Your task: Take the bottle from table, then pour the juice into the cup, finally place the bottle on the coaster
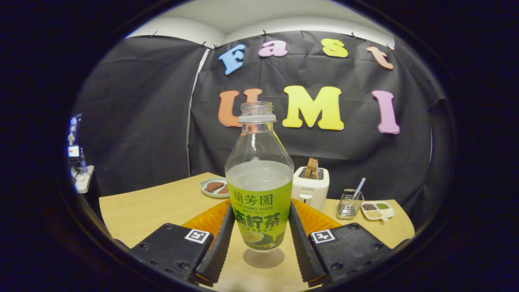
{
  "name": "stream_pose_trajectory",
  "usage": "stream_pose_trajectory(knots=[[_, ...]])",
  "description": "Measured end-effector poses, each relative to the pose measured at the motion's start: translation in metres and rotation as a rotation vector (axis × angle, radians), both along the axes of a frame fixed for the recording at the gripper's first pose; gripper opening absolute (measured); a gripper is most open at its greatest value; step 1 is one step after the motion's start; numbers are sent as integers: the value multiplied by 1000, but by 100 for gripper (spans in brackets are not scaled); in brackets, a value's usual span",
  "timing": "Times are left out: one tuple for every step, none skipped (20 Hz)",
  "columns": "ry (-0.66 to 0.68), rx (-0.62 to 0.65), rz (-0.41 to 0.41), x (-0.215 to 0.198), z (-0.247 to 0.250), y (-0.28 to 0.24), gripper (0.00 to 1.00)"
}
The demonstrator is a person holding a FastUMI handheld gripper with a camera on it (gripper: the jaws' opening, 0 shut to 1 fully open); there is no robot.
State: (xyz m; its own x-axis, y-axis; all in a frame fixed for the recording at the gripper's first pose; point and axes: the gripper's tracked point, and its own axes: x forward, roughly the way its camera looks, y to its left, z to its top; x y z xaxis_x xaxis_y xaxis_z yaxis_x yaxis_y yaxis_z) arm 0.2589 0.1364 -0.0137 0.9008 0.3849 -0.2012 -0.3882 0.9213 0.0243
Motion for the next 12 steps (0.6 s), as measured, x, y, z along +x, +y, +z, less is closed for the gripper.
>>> stream_pose_trajectory(knots=[[12,12,-1,5,-10,0,77],[32,15,-4,9,-21,0,77],[53,12,-9,14,-33,-1,77],[73,14,-9,17,-42,-1,77],[90,18,-9,18,-52,-3,78],[100,19,-12,22,-60,-4,78],[109,18,-14,25,-66,-2,78],[116,19,-13,28,-71,-1,78],[125,15,-13,31,-77,0,79],[130,4,-13,35,-84,2,79],[134,-10,-10,36,-91,5,80],[139,-18,-4,38,-96,8,80]])
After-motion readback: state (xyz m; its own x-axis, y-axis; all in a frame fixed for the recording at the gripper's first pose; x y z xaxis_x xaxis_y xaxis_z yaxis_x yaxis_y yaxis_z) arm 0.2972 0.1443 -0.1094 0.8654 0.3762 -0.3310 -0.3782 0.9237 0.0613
